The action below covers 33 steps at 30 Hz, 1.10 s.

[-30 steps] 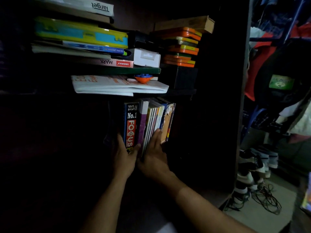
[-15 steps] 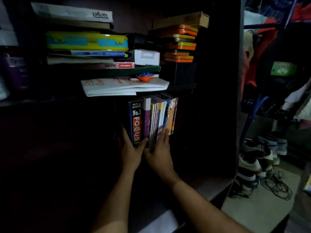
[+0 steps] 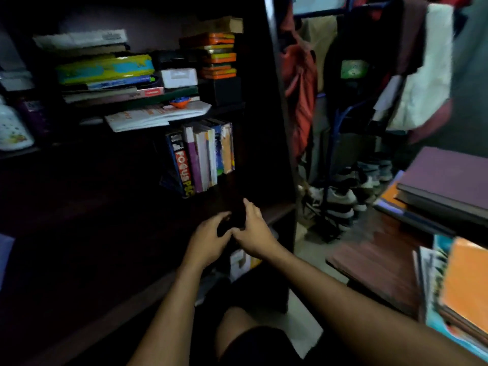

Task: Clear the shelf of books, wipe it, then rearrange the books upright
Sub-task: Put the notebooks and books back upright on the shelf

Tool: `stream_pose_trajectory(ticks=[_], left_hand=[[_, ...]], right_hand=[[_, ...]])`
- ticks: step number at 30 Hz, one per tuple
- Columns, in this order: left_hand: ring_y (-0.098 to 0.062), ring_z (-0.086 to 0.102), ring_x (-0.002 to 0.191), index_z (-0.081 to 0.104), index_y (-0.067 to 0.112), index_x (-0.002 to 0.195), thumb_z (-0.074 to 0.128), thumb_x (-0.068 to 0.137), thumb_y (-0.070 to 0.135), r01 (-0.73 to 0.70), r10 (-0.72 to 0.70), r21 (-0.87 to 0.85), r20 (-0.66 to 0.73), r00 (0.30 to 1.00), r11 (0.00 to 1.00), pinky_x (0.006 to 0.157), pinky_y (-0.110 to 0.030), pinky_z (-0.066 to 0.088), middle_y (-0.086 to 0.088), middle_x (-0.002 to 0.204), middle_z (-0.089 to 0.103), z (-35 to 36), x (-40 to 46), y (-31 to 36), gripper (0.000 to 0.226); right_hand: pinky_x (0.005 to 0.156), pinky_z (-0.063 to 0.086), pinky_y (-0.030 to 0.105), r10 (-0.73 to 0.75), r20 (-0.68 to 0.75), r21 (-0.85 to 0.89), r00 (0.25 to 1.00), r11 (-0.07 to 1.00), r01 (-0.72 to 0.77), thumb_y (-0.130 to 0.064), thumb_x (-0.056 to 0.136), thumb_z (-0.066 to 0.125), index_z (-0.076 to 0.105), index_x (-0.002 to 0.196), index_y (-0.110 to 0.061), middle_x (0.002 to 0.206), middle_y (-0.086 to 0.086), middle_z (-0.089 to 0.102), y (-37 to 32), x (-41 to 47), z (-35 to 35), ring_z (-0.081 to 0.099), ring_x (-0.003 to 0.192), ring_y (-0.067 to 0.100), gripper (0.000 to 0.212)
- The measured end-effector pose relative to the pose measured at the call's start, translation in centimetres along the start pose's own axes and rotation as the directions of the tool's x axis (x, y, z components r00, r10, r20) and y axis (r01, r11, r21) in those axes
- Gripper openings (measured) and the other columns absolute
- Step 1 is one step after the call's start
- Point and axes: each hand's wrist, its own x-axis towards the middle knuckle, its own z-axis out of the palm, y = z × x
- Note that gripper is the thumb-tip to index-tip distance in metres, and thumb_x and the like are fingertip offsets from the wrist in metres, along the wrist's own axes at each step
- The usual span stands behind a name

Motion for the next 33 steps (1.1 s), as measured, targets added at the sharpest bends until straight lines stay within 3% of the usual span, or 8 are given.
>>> stream_pose_trajectory(ticks=[4, 7, 10, 16, 20, 24, 30, 33], left_hand=[[-0.021, 0.058, 0.124, 0.059, 0.027, 0.137, 0.059, 0.095, 0.022, -0.042, 0.048, -0.051, 0.134, 0.990, 0.998, 0.098, -0.035, 0.046, 0.002, 0.134, 0.065, 3.2, -4.1, 6.7, 0.042], [-0.024, 0.063, 0.115, 0.064, 0.021, 0.127, 0.051, 0.083, 0.036, -0.157, 0.179, -0.097, 0.281, 0.943, 0.983, 0.096, -0.037, 0.048, -0.004, 0.123, 0.070, 6.7, -6.6, 13.2, 0.048], [-0.007, 0.067, 0.101, 0.067, 0.027, 0.108, 0.050, 0.082, 0.028, -0.199, 0.255, -0.212, 0.282, 0.925, 0.957, 0.086, -0.027, 0.052, 0.002, 0.109, 0.074, 10.5, -8.1, 19.1, 0.031], [-0.012, 0.056, 0.122, 0.061, 0.017, 0.132, 0.053, 0.102, 0.043, -0.233, 0.306, -0.219, 0.407, 0.861, 0.948, 0.102, -0.027, 0.042, 0.002, 0.132, 0.060, 16.1, -10.8, 27.6, 0.041], [-0.024, 0.044, 0.133, 0.051, 0.020, 0.138, 0.050, 0.099, 0.054, -0.322, 0.260, 0.045, 0.492, 0.831, 0.946, 0.105, -0.038, 0.039, -0.002, 0.141, 0.049, 17.9, -12.8, 30.2, 0.052], [-0.029, 0.038, 0.131, 0.047, 0.022, 0.138, 0.054, 0.095, 0.056, -0.376, 0.268, 0.225, 0.397, 0.878, 0.899, 0.104, -0.041, 0.037, -0.006, 0.135, 0.047, 18.9, -14.5, 31.2, 0.056], [-0.022, 0.049, 0.122, 0.043, 0.031, 0.136, 0.073, 0.077, 0.062, -0.142, 0.103, 0.068, 0.405, 0.909, 0.987, 0.101, -0.043, 0.046, 0.002, 0.129, 0.047, 18.6, -14.4, 29.8, 0.073], [-0.012, 0.062, 0.106, 0.046, 0.033, 0.125, 0.082, 0.074, 0.052, 0.060, 0.020, -0.163, 0.451, 0.892, 0.985, 0.093, -0.040, 0.054, 0.011, 0.117, 0.061, 18.0, -14.6, 29.0, 0.065]], right_hand=[[0.119, 0.031, 0.036, 0.004, 0.003, -0.065, 1.000, 0.998, -0.003, -0.026, 0.093, 0.062, 0.014, 0.161, -0.014, 0.165, 0.008, 0.018, 0.9, -6.9, -5.4, 0.028, 0.149, 0.025, 0.084], [0.114, 0.038, 0.040, -0.005, -0.046, -0.218, 0.999, 0.976, -0.005, -0.034, 0.093, 0.058, 0.021, 0.159, -0.018, 0.158, 0.009, 0.031, 3.0, -11.9, -10.3, 0.040, 0.141, 0.028, 0.078], [0.113, 0.036, 0.048, 0.041, -0.147, -0.367, 0.988, 0.926, -0.093, -0.040, 0.094, 0.051, 0.026, 0.157, -0.022, 0.156, 0.010, 0.037, 5.5, -17.0, -16.4, 0.039, 0.142, 0.032, 0.070], [0.113, 0.034, 0.041, 0.197, -0.341, -0.540, 0.919, 0.759, -0.363, -0.054, 0.099, 0.048, 0.026, 0.156, -0.025, 0.160, 0.003, 0.032, 11.6, -26.9, -26.2, 0.035, 0.144, 0.027, 0.068], [0.118, 0.029, 0.040, 0.438, -0.422, -0.390, 0.794, 0.703, -0.595, -0.060, 0.096, 0.050, 0.016, 0.159, -0.015, 0.165, 0.010, 0.017, 17.6, -31.4, -27.7, 0.027, 0.148, 0.032, 0.085], [0.124, 0.007, 0.029, 0.422, -0.454, -0.153, 0.785, 0.831, -0.535, -0.045, 0.103, 0.047, 0.001, 0.161, -0.011, 0.167, 0.005, -0.016, 20.2, -33.2, -24.5, 0.000, 0.156, 0.020, 0.082], [0.113, 0.005, 0.014, 0.401, -0.480, 0.053, 0.780, 0.901, -0.431, -0.034, 0.101, 0.057, 0.006, 0.162, -0.015, 0.167, -0.007, -0.014, 20.5, -33.5, -23.5, -0.001, 0.154, 0.008, 0.082], [0.120, 0.006, 0.023, 0.400, -0.436, 0.027, 0.806, 0.901, -0.433, -0.037, 0.100, 0.057, 0.002, 0.162, -0.017, 0.167, -0.006, -0.018, 19.6, -33.5, -22.7, -0.004, 0.154, 0.010, 0.085]])
